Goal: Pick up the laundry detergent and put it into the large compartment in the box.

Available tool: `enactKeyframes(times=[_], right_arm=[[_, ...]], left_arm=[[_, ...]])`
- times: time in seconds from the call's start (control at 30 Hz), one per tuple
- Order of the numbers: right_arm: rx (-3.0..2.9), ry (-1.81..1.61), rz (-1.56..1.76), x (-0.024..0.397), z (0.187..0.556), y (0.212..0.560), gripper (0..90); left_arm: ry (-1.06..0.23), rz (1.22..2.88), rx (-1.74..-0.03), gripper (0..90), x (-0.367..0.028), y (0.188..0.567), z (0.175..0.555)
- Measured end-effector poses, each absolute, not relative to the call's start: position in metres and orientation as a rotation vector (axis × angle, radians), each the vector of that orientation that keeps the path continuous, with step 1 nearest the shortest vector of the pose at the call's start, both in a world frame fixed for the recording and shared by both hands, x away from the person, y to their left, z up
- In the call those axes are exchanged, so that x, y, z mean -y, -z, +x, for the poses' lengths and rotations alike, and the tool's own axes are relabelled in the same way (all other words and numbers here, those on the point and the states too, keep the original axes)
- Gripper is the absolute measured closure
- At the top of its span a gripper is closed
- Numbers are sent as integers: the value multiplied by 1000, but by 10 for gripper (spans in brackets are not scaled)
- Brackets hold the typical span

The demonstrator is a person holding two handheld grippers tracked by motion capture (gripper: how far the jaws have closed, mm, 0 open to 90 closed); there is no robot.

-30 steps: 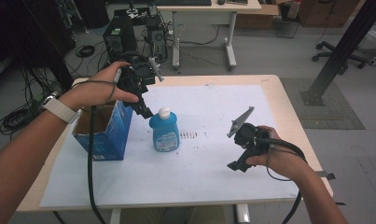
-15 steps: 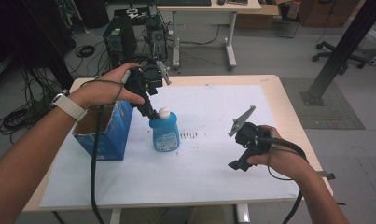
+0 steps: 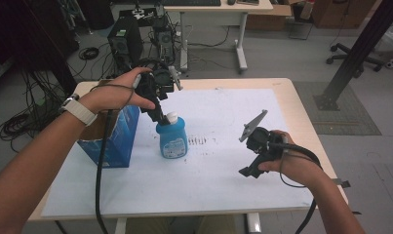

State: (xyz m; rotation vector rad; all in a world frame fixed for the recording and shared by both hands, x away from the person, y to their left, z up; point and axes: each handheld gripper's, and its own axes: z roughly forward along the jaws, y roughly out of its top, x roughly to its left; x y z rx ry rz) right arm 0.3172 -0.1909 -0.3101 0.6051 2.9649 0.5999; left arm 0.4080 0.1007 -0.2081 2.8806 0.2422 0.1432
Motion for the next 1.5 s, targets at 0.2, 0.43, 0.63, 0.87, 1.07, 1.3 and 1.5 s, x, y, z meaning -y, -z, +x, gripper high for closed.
enactKeyframes(times=[0.2,0.43,0.63,0.87,1.07,1.3,1.5], right_arm=[[-2966,-600,605,191,318,311,106],[-2966,-601,606,192,318,311,106],[-2965,-601,606,193,318,312,106],[-2967,-601,614,195,317,312,106],[-2963,-606,618,196,317,313,106],[-2962,-607,622,197,316,313,106],[-2960,-607,624,198,315,313,106]], left_arm=[[-150,2885,-254,95,-99,210,411],[-142,2885,-244,95,-96,213,413],[-145,2897,-234,94,-90,218,414],[-147,2891,-228,94,-87,221,415],[-147,2879,-231,94,-85,222,414],[-124,2884,-235,97,-82,225,413],[-127,2885,-234,97,-82,229,412]])
